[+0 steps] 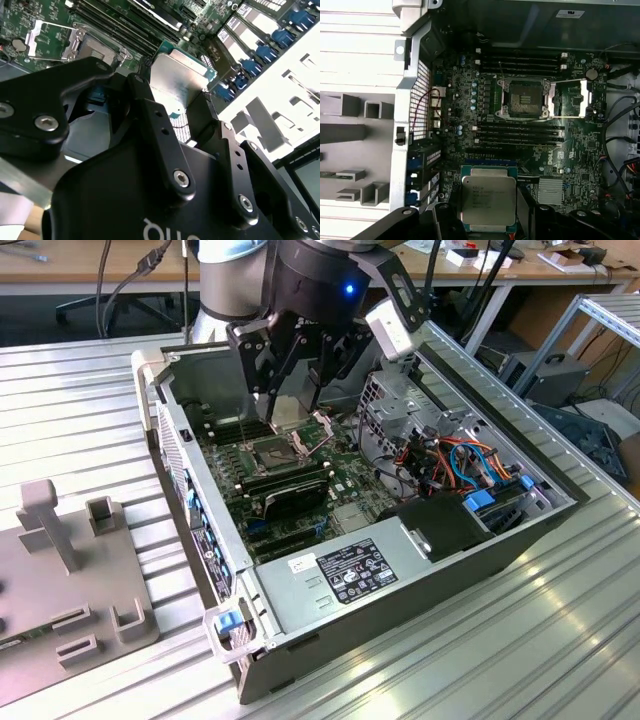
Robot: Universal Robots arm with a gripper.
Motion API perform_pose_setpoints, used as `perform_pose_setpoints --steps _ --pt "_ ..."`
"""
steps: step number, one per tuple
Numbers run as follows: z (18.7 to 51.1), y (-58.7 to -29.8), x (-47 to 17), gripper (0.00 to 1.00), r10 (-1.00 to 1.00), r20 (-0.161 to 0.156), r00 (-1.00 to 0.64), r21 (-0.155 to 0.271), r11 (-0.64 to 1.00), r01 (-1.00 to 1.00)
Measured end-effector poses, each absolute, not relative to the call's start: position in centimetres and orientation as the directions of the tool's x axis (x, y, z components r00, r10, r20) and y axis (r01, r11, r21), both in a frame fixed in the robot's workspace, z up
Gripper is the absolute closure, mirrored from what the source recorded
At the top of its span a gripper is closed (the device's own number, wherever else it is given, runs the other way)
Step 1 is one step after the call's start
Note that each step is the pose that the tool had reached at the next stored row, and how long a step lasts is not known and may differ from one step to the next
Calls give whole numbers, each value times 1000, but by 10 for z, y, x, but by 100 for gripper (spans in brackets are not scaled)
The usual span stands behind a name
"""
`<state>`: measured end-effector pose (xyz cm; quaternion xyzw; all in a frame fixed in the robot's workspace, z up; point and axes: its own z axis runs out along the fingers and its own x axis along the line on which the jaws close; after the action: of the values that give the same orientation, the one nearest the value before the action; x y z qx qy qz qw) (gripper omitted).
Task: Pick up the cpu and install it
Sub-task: 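Pick up the cpu and move it towards the insertion slot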
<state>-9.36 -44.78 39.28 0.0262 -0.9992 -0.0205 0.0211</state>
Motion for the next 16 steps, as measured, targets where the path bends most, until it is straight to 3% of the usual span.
perform_pose_setpoints --steps 16 --pt "393 -448 -91 47 -53 41 -998 42 998 -51"
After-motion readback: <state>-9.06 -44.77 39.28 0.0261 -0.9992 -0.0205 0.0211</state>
